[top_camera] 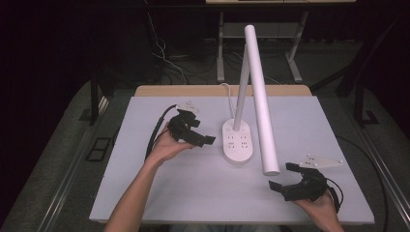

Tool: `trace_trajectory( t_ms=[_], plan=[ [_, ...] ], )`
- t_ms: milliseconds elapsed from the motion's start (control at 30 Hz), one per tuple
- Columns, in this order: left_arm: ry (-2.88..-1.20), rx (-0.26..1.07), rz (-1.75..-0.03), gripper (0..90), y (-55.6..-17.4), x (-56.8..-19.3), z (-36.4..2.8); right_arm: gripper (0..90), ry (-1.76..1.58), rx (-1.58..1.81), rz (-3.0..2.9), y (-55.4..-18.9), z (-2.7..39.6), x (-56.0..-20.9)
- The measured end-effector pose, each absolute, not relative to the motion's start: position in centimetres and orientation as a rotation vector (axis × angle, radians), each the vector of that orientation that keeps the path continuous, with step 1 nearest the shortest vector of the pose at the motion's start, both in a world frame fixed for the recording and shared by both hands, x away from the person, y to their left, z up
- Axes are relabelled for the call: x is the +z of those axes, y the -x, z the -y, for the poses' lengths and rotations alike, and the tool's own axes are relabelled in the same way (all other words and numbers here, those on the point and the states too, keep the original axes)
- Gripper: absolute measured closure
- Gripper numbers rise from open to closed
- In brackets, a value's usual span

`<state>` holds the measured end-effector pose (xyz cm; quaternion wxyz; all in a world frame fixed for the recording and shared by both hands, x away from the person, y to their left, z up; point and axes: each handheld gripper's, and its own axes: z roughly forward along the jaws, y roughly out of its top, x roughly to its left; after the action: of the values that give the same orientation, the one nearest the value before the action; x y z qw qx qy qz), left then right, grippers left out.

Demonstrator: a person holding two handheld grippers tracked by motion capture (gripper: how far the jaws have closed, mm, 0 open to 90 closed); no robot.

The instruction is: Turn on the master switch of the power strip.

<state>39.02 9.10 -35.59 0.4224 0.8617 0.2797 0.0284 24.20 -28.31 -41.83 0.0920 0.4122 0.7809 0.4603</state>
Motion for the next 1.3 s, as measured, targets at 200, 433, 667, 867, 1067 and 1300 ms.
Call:
trace_trajectory(
  t_ms=[200,433,667,867,1067,1300],
  plan=[
    [-2.146,0.07,-0.694,5.0,-39.8,-35.2,-8.5,0.1,-1.224,1.366,-2.32,-24.2,28.3,-41.8],
    [-2.16,0.064,-0.684,5.3,-40.7,-35.0,-7.7,0.1,-1.23,1.366,-2.317,-24.2,28.4,-41.8],
    [-2.165,0.053,-0.684,6.3,-41.7,-35.2,-6.6,0.1,-1.229,1.367,-2.316,-24.2,28.4,-41.8],
    [-2.164,0.044,-0.687,7.4,-42.4,-35.4,-5.8,0.1,-1.232,1.37,-2.315,-24.2,28.5,-41.8],
    [-2.166,0.057,-0.687,8.6,-43.2,-35.8,-5.3,0.1,-1.232,1.371,-2.318,-24.2,28.6,-41.8],
    [-2.152,0.067,-0.7,11.9,-44.2,-36.2,-5.3,0.1,-1.228,1.369,-2.314,-24.2,28.7,-41.8]
  ],
)
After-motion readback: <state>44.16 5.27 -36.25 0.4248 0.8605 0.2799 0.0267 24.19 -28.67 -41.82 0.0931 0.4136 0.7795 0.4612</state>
